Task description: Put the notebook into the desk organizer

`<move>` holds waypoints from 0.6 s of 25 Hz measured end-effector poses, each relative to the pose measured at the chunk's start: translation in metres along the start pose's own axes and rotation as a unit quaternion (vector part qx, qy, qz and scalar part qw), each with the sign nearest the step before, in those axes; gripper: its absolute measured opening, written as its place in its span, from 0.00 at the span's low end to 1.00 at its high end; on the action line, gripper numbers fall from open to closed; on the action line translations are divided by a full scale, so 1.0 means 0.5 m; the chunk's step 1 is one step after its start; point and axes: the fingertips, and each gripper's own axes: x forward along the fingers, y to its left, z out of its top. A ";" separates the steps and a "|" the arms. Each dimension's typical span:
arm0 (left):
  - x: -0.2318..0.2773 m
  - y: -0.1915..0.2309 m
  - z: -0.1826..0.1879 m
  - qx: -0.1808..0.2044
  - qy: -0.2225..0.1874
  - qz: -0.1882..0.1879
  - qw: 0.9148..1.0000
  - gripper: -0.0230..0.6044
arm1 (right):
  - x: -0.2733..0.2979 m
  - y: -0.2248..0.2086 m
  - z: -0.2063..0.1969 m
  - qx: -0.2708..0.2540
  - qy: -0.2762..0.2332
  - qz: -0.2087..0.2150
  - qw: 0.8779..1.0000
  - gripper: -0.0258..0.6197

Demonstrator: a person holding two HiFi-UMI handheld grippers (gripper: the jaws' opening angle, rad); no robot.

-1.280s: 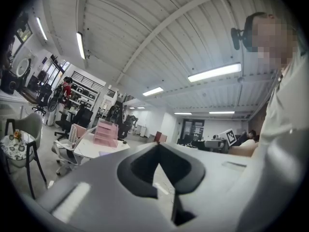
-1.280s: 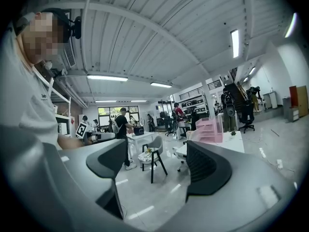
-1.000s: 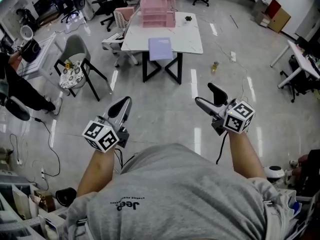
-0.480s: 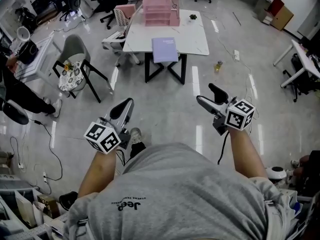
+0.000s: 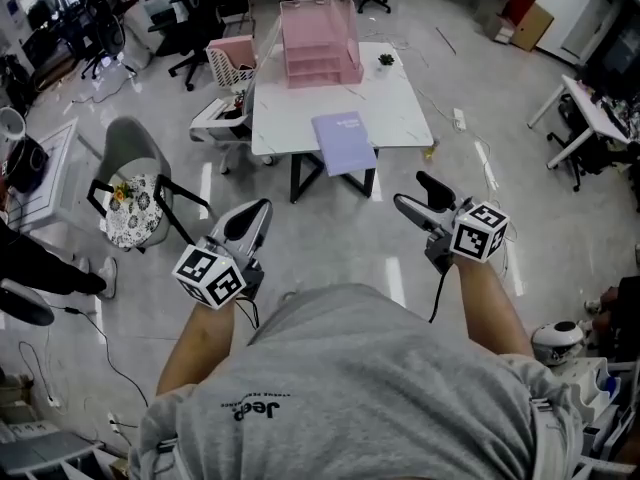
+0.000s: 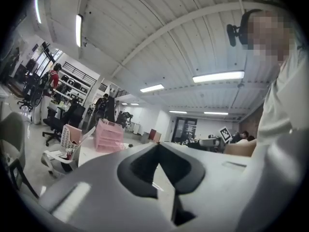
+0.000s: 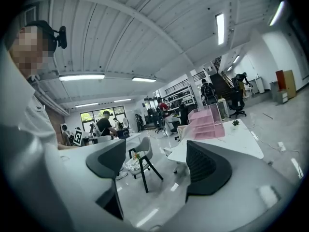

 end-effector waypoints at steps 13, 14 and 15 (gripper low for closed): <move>0.063 0.349 0.088 -0.005 0.027 -0.033 0.999 0.12 | 0.291 -0.093 0.038 0.033 0.012 -0.069 0.997 0.61; 0.073 0.362 0.087 -0.006 0.029 -0.035 0.999 0.12 | 0.302 -0.105 0.035 0.036 0.016 -0.071 0.997 0.61; 0.084 0.373 0.086 -0.007 0.032 -0.036 0.999 0.12 | 0.312 -0.119 0.032 0.040 0.019 -0.074 0.996 0.61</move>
